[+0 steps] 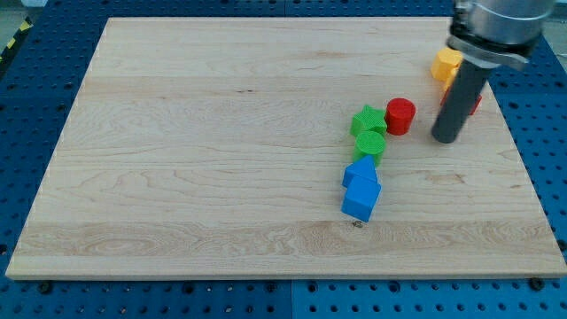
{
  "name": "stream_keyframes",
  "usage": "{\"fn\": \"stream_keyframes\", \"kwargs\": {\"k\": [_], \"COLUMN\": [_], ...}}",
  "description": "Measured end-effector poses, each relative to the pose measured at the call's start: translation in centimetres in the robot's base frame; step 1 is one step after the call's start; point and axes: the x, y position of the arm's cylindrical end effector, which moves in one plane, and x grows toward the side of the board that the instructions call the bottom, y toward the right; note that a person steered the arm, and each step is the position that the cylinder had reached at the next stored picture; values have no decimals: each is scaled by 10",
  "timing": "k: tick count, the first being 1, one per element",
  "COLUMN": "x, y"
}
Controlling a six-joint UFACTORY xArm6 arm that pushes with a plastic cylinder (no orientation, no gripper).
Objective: Push the red star closer to the red circle
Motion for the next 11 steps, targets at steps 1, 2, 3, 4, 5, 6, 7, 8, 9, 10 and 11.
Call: {"fn": "stream_keyframes", "kwargs": {"k": [1,2,3,4,5,6,7,8,9,10,11], "x": [20,20,-3,-41,-50,-60,-60,-60,-63,-81,-84], "y": [38,67,92,85,75,50,39,20,10,7,-1]}}
